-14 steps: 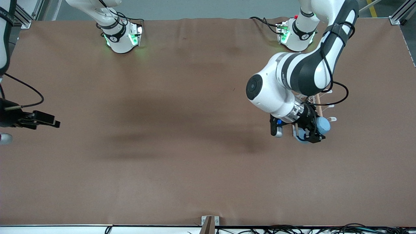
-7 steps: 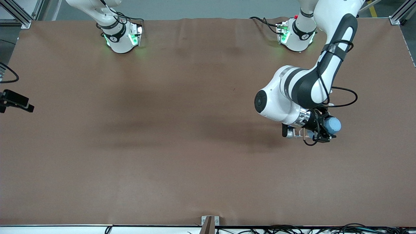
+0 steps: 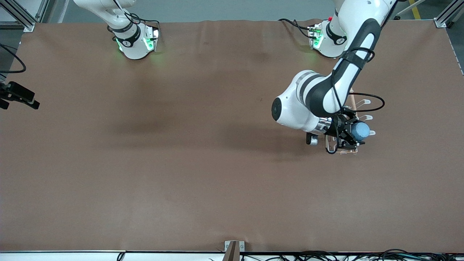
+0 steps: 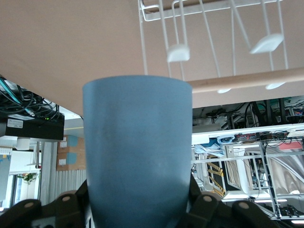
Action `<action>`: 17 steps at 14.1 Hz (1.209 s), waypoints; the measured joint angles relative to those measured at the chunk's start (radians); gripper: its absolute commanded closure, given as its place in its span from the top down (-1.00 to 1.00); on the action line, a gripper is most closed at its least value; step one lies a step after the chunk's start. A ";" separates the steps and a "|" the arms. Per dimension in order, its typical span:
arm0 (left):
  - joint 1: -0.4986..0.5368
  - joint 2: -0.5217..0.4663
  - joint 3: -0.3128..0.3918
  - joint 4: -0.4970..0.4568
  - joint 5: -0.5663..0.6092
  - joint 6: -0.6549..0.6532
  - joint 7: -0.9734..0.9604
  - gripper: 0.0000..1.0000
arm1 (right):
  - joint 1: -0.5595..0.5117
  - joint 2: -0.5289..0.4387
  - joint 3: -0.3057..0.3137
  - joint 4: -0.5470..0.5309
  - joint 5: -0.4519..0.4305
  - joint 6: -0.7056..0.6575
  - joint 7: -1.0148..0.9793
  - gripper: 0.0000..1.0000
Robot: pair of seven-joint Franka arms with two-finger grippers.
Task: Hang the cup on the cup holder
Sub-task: 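Lower the cup onto a rack hook with the left gripper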
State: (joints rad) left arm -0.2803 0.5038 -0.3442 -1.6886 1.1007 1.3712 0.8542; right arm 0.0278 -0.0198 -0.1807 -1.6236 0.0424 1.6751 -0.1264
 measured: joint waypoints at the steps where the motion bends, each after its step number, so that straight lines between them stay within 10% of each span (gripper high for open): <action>1: -0.004 0.002 0.000 -0.012 0.007 -0.001 -0.017 -0.74 | 0.000 -0.004 0.000 0.009 -0.001 -0.004 0.000 0.98; 13: -0.006 0.021 0.001 -0.105 0.043 -0.001 -0.140 -0.58 | -0.011 0.012 0.008 0.061 -0.013 -0.079 0.022 0.98; 15: -0.006 0.027 0.001 -0.109 0.044 -0.001 -0.155 -0.11 | -0.025 0.012 0.027 0.062 -0.013 -0.092 0.033 0.98; 16: -0.006 0.030 0.001 -0.110 0.044 -0.001 -0.171 0.99 | -0.034 0.012 0.040 0.062 -0.013 -0.092 0.037 0.99; 17: -0.006 0.033 0.000 -0.112 0.044 -0.001 -0.191 1.00 | -0.043 0.012 0.052 0.062 -0.013 -0.093 0.038 0.99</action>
State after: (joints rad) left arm -0.2866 0.5371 -0.3438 -1.8008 1.1443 1.3700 0.6635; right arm -0.0155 -0.0077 -0.1290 -1.5612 0.0298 1.5825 -0.0887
